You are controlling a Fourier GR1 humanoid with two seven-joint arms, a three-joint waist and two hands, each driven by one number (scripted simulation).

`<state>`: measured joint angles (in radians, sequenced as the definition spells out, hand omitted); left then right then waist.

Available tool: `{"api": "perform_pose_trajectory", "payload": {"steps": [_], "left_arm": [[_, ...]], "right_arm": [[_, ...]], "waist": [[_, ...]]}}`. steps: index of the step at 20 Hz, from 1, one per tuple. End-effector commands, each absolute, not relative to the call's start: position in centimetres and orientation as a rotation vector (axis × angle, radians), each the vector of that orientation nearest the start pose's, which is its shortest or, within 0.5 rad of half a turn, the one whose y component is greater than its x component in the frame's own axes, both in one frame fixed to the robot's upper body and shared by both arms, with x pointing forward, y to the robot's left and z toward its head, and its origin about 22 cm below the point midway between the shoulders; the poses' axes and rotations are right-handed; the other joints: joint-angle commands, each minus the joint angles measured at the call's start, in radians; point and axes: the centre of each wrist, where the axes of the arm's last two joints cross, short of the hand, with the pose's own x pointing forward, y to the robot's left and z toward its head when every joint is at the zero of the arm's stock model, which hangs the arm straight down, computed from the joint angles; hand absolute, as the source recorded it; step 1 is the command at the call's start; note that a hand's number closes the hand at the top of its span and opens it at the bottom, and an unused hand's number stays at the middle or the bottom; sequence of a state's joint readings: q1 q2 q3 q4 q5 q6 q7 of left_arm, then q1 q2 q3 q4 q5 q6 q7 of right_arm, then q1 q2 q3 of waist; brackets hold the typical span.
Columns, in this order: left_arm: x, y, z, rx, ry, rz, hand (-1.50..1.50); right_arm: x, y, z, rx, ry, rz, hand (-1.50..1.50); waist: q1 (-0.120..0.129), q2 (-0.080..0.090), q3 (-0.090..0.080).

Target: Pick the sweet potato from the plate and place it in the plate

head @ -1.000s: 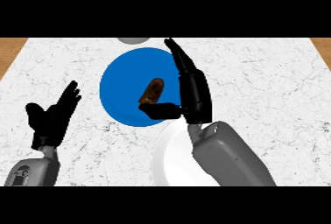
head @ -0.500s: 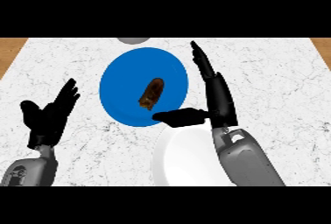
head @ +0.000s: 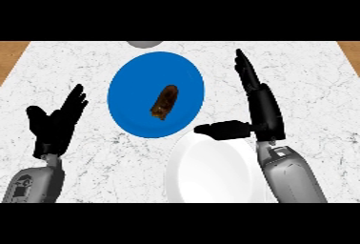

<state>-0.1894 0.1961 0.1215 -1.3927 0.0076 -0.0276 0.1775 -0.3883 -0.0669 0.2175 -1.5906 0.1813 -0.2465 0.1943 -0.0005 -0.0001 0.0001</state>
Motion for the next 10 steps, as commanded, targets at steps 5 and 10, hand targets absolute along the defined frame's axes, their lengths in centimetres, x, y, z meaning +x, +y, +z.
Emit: {"api": "perform_pose_trajectory", "payload": {"steps": [5,10], "left_arm": [[28.7,28.5,2.8,0.187,-1.396,-0.079,0.0],[28.8,29.2,1.9,0.173,-1.413,-0.068,0.0]], "right_arm": [[30.1,-20.0,10.2,-0.18,-1.796,0.258,-1.5],[30.1,-22.2,9.7,-0.256,-1.744,0.272,-1.5]], "waist": [[0.001,-0.001,0.0],[0.0,0.0,0.0]]}}
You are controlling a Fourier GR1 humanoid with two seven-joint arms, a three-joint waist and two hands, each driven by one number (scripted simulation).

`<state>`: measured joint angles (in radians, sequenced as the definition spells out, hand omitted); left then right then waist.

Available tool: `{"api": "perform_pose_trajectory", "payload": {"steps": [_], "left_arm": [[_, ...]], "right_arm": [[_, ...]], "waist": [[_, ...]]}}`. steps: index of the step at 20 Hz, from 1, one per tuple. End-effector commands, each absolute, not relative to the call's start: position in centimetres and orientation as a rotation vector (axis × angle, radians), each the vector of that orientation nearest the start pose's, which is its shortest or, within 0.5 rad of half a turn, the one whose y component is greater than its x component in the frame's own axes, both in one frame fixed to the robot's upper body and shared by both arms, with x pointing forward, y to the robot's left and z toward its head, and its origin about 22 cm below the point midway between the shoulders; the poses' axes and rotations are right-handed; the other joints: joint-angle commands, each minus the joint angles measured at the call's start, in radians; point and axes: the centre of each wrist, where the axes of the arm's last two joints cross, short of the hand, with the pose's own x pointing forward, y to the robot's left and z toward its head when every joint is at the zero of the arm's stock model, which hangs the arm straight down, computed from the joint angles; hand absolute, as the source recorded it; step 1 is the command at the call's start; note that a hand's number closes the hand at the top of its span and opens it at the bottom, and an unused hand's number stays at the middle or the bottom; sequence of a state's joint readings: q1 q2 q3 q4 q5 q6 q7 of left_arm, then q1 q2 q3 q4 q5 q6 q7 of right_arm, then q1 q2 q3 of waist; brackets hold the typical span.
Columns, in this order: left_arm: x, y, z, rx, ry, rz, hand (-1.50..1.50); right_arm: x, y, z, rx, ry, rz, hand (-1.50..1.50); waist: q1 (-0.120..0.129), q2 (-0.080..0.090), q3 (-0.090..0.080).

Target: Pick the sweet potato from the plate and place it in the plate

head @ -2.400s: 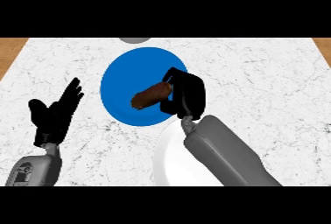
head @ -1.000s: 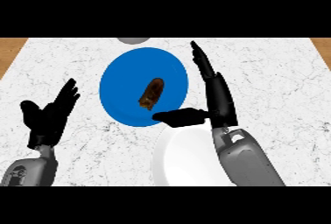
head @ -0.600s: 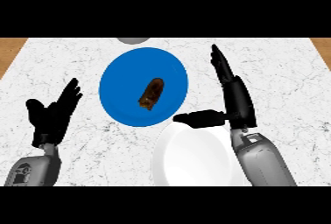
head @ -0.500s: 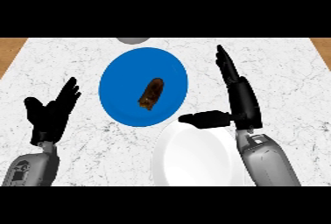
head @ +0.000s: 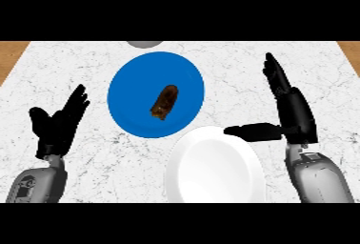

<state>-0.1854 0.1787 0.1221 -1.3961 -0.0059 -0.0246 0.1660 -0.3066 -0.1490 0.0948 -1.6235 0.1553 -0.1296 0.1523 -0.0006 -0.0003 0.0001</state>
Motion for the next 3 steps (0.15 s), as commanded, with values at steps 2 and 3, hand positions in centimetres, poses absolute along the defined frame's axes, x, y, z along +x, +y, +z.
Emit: {"api": "perform_pose_trajectory", "payload": {"steps": [2,3], "left_arm": [[30.4,29.5,2.4,0.177,-1.406,-0.071,0.0],[27.2,29.1,1.4,0.196,-1.413,-0.076,0.0]], "right_arm": [[29.9,-22.3,8.9,-0.229,-1.76,0.278,-1.5],[29.3,-21.3,7.6,-0.236,-1.737,0.272,-1.5]], "waist": [[-0.001,0.001,0.0],[0.003,0.0,0.0]]}}
